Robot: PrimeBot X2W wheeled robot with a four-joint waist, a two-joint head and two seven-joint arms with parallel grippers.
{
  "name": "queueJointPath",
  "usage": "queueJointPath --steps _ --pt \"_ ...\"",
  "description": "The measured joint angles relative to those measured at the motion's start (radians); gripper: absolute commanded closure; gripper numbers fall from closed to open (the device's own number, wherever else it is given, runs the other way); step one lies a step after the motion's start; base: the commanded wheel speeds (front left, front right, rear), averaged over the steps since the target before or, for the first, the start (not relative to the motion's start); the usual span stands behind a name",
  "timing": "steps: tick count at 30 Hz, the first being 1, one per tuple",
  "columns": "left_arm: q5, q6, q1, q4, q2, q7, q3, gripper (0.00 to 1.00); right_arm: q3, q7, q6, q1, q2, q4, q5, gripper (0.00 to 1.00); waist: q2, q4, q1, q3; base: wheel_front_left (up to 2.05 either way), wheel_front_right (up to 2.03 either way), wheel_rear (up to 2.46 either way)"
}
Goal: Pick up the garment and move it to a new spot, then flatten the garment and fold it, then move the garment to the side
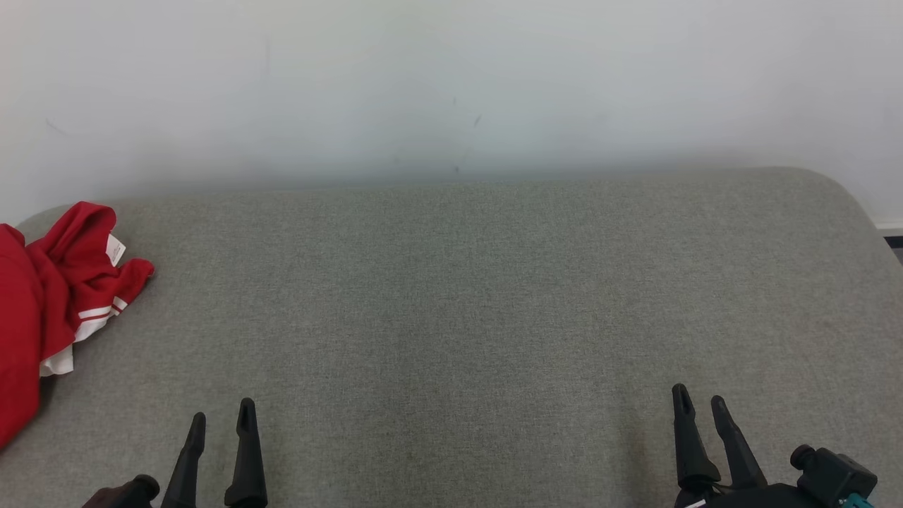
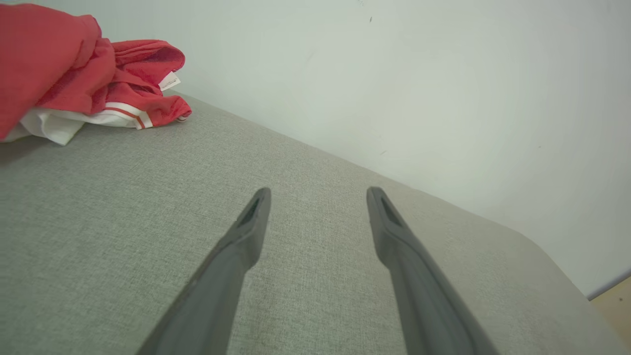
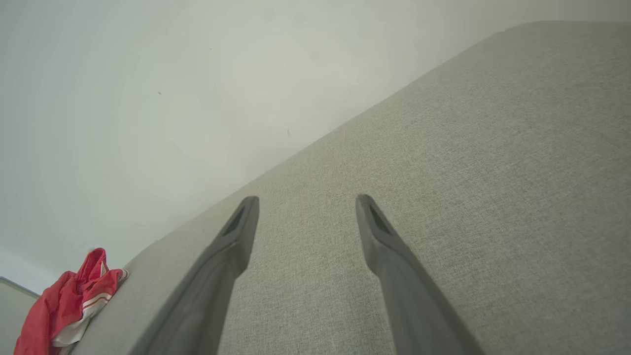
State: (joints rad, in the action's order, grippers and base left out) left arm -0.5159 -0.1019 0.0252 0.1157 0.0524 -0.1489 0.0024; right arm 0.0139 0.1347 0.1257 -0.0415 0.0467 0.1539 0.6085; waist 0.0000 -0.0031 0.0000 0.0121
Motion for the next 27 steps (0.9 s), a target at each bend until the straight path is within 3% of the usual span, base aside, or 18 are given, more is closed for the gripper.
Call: queueJointPath --steps 27 --pt "0.241 0.006 0.028 -0.003 0.002 -0.061 0.051 0.0 0.037 0.068 0.002 0.006 0.001 0.022 -0.266 0.0 0.0 0.004 0.0 0.003 0.0 0.0 0.0"
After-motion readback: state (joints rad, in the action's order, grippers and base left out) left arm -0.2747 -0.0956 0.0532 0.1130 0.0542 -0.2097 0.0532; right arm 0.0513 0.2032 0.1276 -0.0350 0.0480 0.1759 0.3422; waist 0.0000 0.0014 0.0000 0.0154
